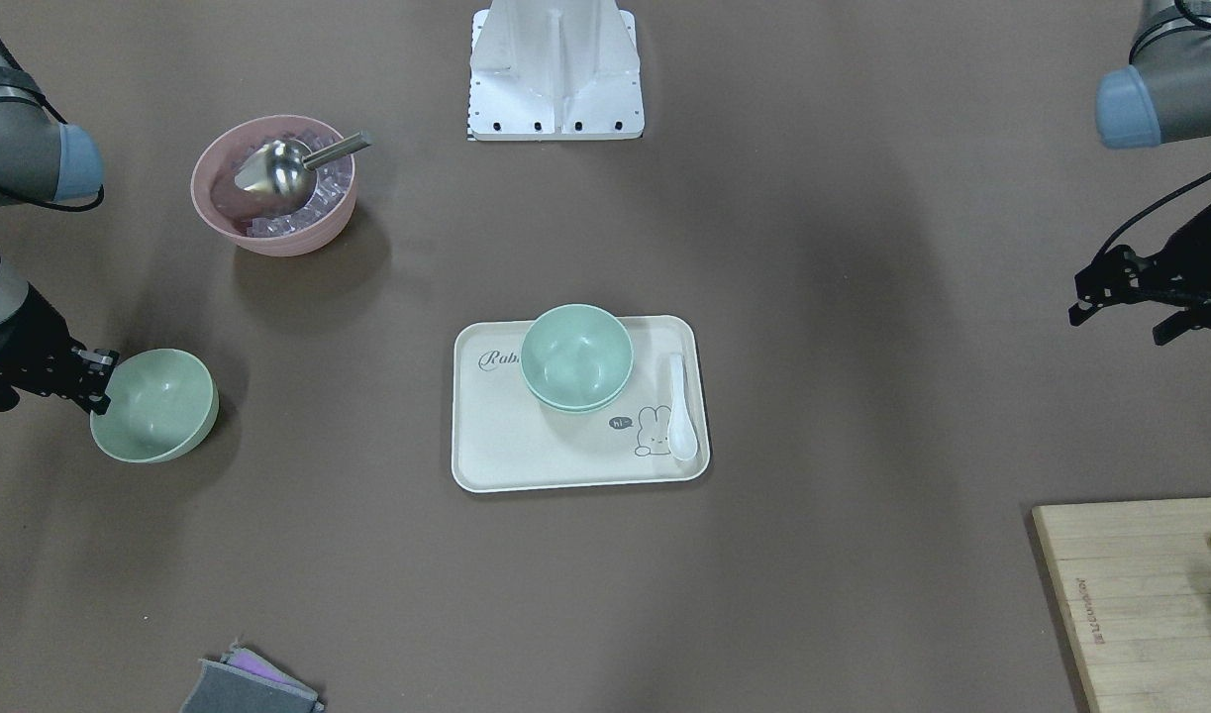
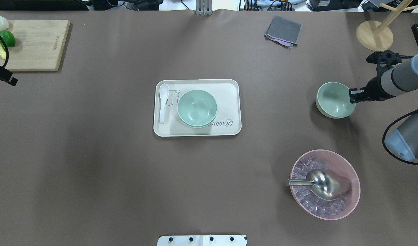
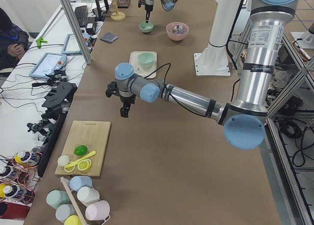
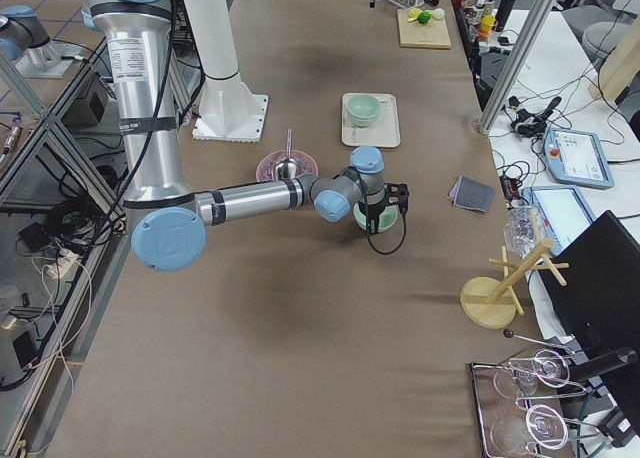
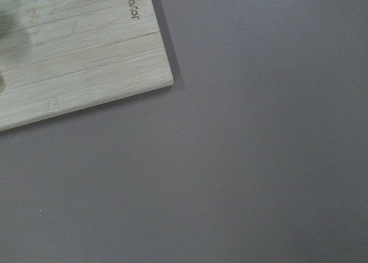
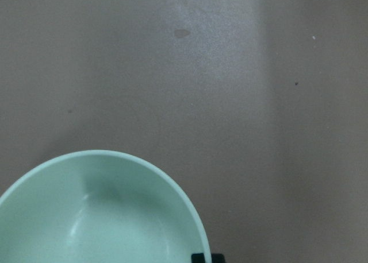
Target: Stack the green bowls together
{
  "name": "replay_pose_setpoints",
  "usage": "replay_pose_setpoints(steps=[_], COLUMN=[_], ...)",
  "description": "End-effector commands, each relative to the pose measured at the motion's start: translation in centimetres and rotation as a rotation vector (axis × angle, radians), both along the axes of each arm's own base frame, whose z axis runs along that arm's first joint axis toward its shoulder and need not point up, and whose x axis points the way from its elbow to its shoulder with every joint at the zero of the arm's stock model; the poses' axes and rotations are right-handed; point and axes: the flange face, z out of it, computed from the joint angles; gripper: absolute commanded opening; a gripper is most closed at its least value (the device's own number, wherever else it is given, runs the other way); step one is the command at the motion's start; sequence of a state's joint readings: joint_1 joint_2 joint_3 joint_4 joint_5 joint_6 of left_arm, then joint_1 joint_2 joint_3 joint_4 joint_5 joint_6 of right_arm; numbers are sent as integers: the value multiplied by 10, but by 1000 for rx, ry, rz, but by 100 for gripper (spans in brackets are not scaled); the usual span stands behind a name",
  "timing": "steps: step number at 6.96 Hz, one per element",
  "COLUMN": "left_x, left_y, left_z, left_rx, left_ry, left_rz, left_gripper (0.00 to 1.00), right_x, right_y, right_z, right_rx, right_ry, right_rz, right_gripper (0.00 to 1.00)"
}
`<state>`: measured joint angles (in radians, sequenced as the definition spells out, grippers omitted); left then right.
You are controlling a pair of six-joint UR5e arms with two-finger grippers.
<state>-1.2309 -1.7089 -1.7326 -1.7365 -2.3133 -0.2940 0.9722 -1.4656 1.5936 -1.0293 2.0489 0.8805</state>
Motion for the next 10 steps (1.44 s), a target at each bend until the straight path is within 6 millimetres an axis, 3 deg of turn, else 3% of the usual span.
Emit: replay_pose_setpoints(steps=[1, 2, 3, 4, 5, 6, 7, 9, 10], left_x=[1, 2, 2, 1, -9, -28, -66, -153, -179], left_y=[0, 0, -1, -2, -4, -9, 7, 16, 23], left_z=[2, 4, 9, 15, 19, 36, 73, 143, 176], left_rx=[-7, -12, -17, -25, -50, -85, -49, -10, -3], left_ry=[-1, -1, -3, -8, -15, -26, -55, -96, -108], left_rz=[-1, -1, 4, 6, -13, -42, -8, 45, 74], left_gripper=[100, 100, 100, 100, 100, 100, 100, 100, 100], right_x=[-4, -10, -25, -38, -53, -75, -97, -151, -180], right_y=[-5, -11, -29, -48, -46, -31, -24, -4, 11], right_z=[-27, -44, -82, -137, -185, -215, -242, -302, -329], right_rx=[30, 47, 21, -17, -65, -111, -133, -182, -224], right_ry=[-31, -51, -72, -56, -68, -111, -145, -200, -208], right_rz=[-7, -14, -39, -32, -3, 37, 58, 124, 188], right_gripper=[0, 0, 0, 0, 0, 0, 0, 0, 0])
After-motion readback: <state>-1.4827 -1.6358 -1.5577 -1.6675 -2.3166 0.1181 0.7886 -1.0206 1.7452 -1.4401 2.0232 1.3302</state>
